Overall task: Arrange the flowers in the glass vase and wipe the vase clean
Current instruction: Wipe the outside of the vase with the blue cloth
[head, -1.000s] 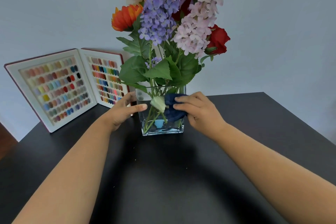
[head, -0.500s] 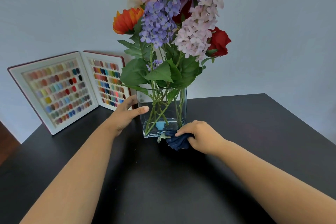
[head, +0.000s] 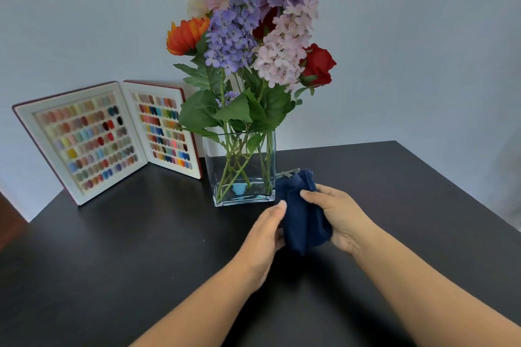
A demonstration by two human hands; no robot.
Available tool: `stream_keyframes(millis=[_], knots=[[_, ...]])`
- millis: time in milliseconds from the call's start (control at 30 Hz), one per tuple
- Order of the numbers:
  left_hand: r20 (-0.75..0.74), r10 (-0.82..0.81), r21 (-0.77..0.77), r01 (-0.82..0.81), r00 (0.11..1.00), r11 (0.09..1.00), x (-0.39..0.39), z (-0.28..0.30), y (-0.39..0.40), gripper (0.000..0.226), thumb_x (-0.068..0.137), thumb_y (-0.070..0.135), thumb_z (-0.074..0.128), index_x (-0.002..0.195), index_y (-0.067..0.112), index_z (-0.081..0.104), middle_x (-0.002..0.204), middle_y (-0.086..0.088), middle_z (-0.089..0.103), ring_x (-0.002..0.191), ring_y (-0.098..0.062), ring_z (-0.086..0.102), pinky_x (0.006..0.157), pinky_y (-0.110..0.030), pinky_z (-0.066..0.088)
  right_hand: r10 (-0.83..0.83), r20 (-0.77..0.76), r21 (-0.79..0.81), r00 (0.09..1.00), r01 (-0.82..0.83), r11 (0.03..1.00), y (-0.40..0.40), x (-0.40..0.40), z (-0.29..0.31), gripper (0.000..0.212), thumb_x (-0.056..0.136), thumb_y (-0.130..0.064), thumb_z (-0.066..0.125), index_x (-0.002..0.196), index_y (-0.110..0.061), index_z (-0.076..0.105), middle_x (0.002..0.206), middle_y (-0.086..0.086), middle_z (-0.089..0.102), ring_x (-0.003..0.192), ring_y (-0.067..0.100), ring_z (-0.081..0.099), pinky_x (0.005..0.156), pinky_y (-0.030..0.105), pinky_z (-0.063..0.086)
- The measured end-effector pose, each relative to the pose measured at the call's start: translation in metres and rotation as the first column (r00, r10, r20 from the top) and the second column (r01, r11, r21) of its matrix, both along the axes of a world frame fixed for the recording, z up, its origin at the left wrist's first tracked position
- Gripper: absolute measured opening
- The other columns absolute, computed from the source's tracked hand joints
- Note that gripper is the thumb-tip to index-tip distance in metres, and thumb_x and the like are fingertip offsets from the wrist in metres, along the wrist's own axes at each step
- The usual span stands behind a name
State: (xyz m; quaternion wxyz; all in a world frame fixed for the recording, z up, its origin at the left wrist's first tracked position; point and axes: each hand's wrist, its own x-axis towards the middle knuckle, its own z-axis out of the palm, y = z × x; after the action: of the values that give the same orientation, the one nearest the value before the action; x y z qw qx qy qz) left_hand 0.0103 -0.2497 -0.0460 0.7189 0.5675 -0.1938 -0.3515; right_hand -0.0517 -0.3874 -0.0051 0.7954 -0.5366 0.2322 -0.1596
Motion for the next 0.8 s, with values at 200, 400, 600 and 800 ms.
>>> stream_keyframes(millis=[200,400,600,800], knots=[[-0.087,-0.085,-0.022,0.084,0.993,0.996,-0.029,0.011,-0.025,0.063,0.073,0.037,0.076,0.128,0.015,0.053,0.114,-0.002,0.074,0.104,-0.016,0.070,0.077,-0.028,0.058,-0.020,0.022,-0.119,1.000,0.023,0.993,-0.007,-0.041,0.002,0.021,0.093,-0.022,0.060,0.099,-0.007,0.073,0.098,0.016,0.074,0.087,0.028,0.070,0.079,0.041,0.057],[-0.267,-0.173,0.005,0.181,0.948,0.983,-0.061,0.011,-0.048,0.055,0.075,0.044,0.075,0.120,0.014,0.065,0.111,-0.006,0.075,0.102,-0.020,0.071,0.082,-0.033,0.056,-0.089,0.028,-0.131,0.996,0.092,0.987,-0.033,-0.093,0.012,0.021,0.094,-0.024,0.059,0.099,-0.009,0.073,0.100,0.014,0.074,0.089,0.026,0.071,0.067,0.034,0.058],[-0.341,-0.263,-0.075,0.253,0.903,0.965,-0.103,0.009,-0.077,0.048,0.084,0.041,0.069,0.126,0.019,0.061,0.116,-0.005,0.073,0.103,-0.022,0.071,0.077,-0.035,0.059,-0.312,-0.095,-0.401,0.945,0.251,0.881,-0.081,-0.165,0.016,0.021,0.094,-0.028,0.057,0.087,-0.023,0.076,0.092,0.004,0.076,0.085,0.022,0.071,0.080,0.041,0.056],[-0.330,-0.335,0.001,0.355,0.882,0.935,-0.161,0.006,-0.122,0.021,0.099,0.029,0.056,0.119,0.026,0.062,0.105,0.004,0.077,0.093,-0.016,0.074,0.069,-0.033,0.060,-0.510,-0.188,-0.661,0.839,0.276,0.698,-0.124,-0.242,0.004,0.019,0.094,-0.027,0.056,0.087,-0.025,0.073,0.084,0.001,0.075,0.080,0.022,0.070,0.075,0.039,0.056]])
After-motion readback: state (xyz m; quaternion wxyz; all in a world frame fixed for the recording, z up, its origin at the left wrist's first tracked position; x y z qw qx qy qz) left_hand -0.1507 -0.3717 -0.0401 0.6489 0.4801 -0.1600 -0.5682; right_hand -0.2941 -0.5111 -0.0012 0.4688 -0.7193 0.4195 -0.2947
